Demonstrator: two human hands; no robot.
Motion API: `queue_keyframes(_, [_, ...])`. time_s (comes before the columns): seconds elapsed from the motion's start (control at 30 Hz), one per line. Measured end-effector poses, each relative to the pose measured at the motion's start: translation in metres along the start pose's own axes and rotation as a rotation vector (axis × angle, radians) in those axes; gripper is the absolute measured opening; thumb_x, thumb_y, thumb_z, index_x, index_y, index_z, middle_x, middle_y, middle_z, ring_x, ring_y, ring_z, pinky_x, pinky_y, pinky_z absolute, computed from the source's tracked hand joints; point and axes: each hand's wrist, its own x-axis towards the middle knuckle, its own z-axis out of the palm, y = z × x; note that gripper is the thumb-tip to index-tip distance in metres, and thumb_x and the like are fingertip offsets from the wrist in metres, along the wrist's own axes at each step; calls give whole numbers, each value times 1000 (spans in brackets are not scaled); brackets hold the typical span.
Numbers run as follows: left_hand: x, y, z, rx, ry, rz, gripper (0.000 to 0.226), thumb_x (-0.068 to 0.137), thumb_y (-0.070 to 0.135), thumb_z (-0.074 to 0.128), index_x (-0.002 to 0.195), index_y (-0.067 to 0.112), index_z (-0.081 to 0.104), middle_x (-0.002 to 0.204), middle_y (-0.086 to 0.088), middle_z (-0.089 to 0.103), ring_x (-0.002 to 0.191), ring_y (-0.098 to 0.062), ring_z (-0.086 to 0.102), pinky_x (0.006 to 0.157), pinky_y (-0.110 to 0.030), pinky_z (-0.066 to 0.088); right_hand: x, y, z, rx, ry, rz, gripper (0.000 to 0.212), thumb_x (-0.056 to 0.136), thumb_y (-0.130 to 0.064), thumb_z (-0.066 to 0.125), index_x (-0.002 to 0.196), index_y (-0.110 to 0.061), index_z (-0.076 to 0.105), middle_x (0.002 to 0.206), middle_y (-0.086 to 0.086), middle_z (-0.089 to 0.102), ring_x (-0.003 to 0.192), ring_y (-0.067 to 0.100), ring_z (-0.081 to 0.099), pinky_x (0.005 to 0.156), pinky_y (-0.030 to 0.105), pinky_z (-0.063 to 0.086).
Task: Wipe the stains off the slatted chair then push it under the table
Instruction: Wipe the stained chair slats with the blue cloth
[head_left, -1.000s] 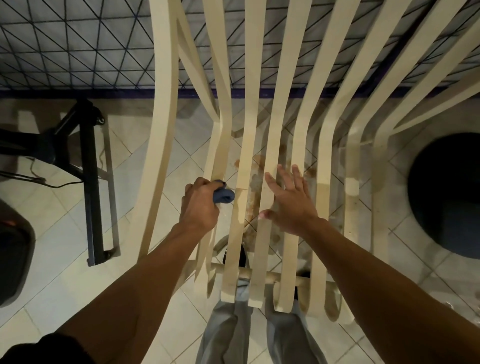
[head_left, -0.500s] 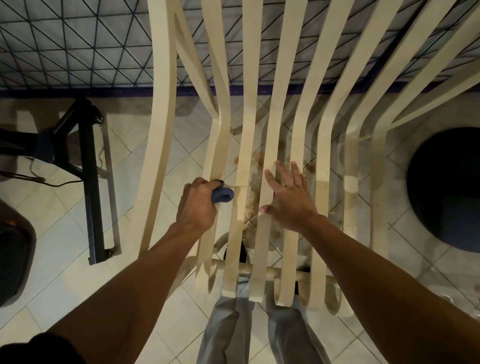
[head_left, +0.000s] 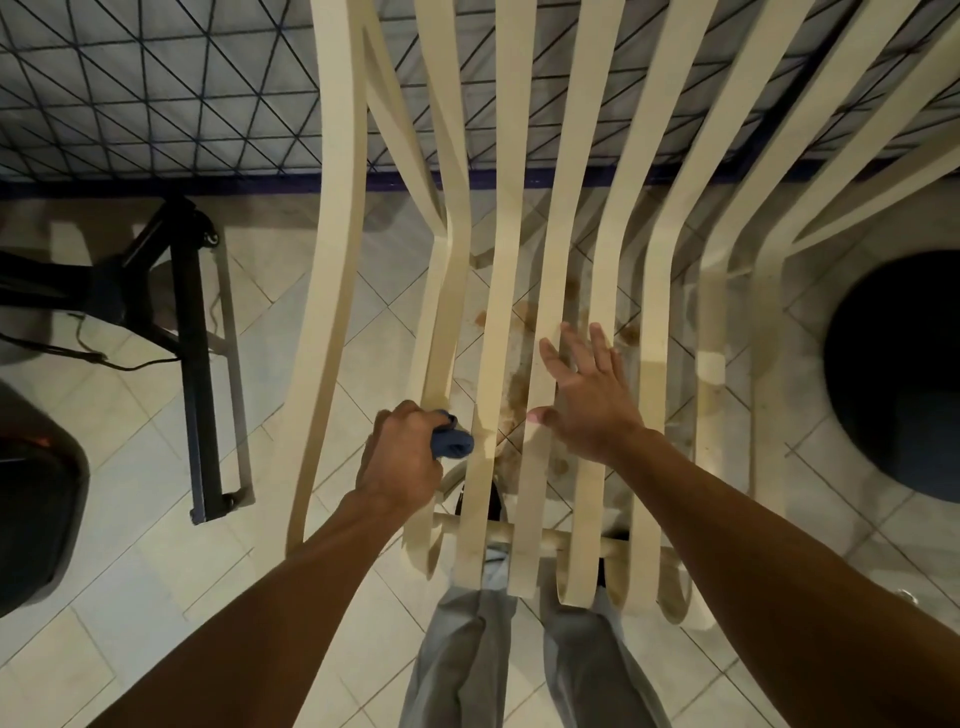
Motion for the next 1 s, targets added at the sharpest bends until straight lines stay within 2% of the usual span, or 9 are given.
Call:
queue_keyframes(0.13, [24,11,-6,78,31,-5,49,82,-3,53,121,26,62,111,-6,52,102,-32,46,88,-46,48,-2,-1,0,10,9,-3,89,91,-48,60,157,-24,4,164,7,-10,147,32,-23,113,45,-14])
queue_keyframes(0.23, [27,21,-8,262,-66,2,52,85,2,53,130,26,52,123,-6,43,111,-30,40,90,-39,46,-3,0,2,0,24,-13,88,91,-46,61,157,-22,6,164,9,-7,147,34,-20,114,46,-12])
queue_keyframes(0.3, [20,27,-8,368,-127,27,49,85,3,52,130,22,49,126,-8,38,115,-31,38,92,-38,44,-4,0,3,9,32,-16,88,91,-45,61,157,-22,7,164,10,-5,148,34,-19,115,47,-11])
queue_keyframes(0.4, [3,26,-5,399,-209,31,43,85,5,52,125,20,49,125,-9,36,116,-31,37,94,-37,42,-6,0,4,19,29,-8,85,93,-45,59,157,-22,8,164,11,-3,148,33,-19,117,49,-7])
queue_keyframes(0.57, [-31,7,9,297,-209,67,38,89,8,48,124,23,52,120,-6,40,107,-28,40,89,-33,44,-10,0,5,13,11,1,82,95,-45,56,157,-24,6,163,11,-8,147,32,-20,118,47,-7])
queue_keyframes(0.73, [-19,3,19,72,-164,-22,39,86,5,52,120,22,57,110,-7,48,108,-27,46,88,-29,41,-12,1,8,26,23,5,82,95,-46,55,157,-25,7,164,10,-6,148,31,-20,117,46,-8])
queue_keyframes(0.87, [-40,10,31,20,-109,-60,35,90,5,49,122,16,54,115,-10,47,107,-27,47,97,-33,40,-13,3,8,33,8,7,81,95,-46,54,157,-24,7,164,10,-4,148,31,-21,121,50,-4])
queue_keyframes(1.0, [-77,-3,47,19,-70,-36,32,88,15,61,119,24,58,107,-4,54,96,-22,55,86,-29,48,-16,2,8,27,-5,8,80,96,-46,53,157,-23,7,164,11,-3,148,32,-20,121,52,0])
